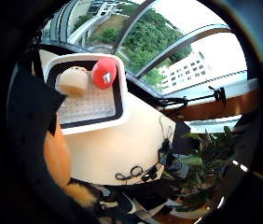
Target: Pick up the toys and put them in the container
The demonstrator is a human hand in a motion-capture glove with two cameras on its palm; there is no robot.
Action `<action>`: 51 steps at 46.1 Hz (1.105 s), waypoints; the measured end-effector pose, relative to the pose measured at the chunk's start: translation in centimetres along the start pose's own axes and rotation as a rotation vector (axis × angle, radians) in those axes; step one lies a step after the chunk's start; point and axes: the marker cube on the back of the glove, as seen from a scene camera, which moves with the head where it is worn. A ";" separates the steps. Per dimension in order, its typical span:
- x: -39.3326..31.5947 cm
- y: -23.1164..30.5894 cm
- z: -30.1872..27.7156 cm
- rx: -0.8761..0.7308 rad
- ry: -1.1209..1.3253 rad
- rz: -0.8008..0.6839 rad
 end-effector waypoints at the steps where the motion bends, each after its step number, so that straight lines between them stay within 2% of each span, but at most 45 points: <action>1: -0.1 -0.4 0.4 -0.006 -0.015 0.013; 23: -0.7 -6.1 8.0 -0.122 -0.004 0.072; 32: -1.5 -6.5 9.6 -0.262 -0.001 0.086; 45: -2.0 -6.2 7.8 -0.189 -0.055 0.082; 51: -0.5 -5.6 7.3 -0.188 0.081 0.021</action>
